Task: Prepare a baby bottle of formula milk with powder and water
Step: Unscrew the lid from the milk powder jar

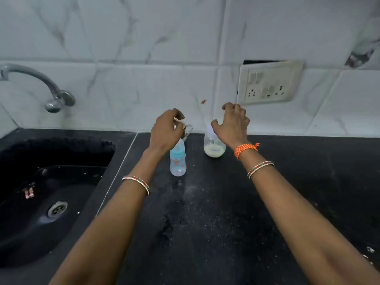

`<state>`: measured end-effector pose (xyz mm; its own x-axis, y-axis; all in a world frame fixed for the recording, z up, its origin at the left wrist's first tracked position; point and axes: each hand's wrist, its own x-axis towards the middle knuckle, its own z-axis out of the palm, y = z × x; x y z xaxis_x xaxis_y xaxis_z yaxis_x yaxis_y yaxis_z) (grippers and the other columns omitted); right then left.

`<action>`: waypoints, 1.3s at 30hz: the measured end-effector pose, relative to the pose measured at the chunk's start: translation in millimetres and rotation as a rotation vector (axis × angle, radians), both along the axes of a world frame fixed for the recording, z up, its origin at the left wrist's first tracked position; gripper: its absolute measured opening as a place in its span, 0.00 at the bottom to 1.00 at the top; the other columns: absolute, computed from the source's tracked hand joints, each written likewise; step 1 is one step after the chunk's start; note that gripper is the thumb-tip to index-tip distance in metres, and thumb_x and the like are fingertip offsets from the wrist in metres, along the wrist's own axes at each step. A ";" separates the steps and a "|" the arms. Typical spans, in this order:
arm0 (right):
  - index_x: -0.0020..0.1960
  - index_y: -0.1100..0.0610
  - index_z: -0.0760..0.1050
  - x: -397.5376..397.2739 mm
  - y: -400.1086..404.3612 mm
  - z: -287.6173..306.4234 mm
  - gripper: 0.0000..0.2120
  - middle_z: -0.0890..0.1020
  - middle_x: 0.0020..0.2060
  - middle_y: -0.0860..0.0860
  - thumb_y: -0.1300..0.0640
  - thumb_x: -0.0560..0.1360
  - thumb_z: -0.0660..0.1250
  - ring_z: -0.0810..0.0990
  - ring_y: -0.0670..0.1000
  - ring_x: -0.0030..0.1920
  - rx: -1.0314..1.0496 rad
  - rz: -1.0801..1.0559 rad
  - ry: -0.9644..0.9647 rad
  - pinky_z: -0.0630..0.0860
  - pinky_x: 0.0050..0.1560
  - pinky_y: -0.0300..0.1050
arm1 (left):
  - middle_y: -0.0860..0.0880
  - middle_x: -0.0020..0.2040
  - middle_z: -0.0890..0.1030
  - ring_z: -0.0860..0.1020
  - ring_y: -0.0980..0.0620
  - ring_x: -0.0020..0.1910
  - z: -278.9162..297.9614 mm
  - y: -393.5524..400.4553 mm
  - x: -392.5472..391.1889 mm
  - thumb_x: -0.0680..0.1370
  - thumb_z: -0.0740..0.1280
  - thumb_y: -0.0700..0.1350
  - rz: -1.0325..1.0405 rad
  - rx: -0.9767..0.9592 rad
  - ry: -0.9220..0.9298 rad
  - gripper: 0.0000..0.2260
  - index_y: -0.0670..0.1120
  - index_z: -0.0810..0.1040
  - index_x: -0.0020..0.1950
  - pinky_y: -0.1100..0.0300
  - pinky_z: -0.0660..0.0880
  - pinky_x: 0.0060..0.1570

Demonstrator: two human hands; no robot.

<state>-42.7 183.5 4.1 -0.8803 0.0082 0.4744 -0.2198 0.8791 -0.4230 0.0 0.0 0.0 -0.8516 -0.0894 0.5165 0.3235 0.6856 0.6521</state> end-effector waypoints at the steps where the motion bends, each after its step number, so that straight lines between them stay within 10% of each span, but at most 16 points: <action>1: 0.65 0.59 0.67 -10.2 -1.3 -5.2 0.25 0.72 0.62 0.58 0.49 0.73 0.66 0.68 0.60 0.64 0.007 -0.014 -0.073 0.66 0.61 0.57 | 0.51 0.47 0.80 0.76 0.53 0.43 -2.4 -2.2 -9.0 0.71 0.60 0.46 -0.007 0.020 -0.012 0.09 0.47 0.76 0.47 0.53 0.75 0.44; 8: 0.70 0.58 0.61 -69.5 -9.5 -40.4 0.36 0.69 0.65 0.60 0.38 0.71 0.67 0.67 0.64 0.66 0.143 -0.044 -0.488 0.66 0.62 0.61 | 0.52 0.46 0.80 0.76 0.56 0.44 -23.1 -3.5 -52.7 0.71 0.59 0.42 -0.060 0.119 -0.070 0.08 0.46 0.77 0.45 0.62 0.71 0.41; 23: 0.65 0.63 0.67 19.6 -4.5 -19.2 0.32 0.71 0.61 0.61 0.44 0.70 0.70 0.70 0.63 0.61 0.125 0.034 -0.339 0.70 0.58 0.54 | 0.51 0.48 0.78 0.74 0.58 0.41 -34.1 47.7 30.3 0.70 0.60 0.34 -0.158 0.251 0.026 0.13 0.41 0.76 0.52 0.69 0.68 0.40; 31: 0.65 0.65 0.66 83.5 0.5 -28.1 0.37 0.69 0.63 0.62 0.40 0.68 0.71 0.68 0.61 0.63 0.143 0.064 -0.353 0.68 0.60 0.51 | 0.45 0.76 0.58 0.59 0.49 0.74 -105.2 61.8 51.4 0.62 0.76 0.56 -0.322 0.231 -0.420 0.52 0.44 0.48 0.76 0.51 0.61 0.72; 39: 0.63 0.62 0.69 79.3 -6.9 -44.4 0.38 0.74 0.59 0.59 0.34 0.67 0.67 0.70 0.60 0.60 0.324 0.066 -0.321 0.69 0.58 0.52 | 0.54 0.59 0.76 0.75 0.62 0.56 -127.1 71.9 44.7 0.59 0.78 0.50 -0.295 0.461 -0.380 0.37 0.49 0.67 0.64 0.70 0.72 0.51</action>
<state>36.6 176.6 -40.3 -0.9768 -0.1568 0.1459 -0.1826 0.9658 -0.1840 44.7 71.9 -127.1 -0.9894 0.0356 0.1405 0.1450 0.2275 0.9629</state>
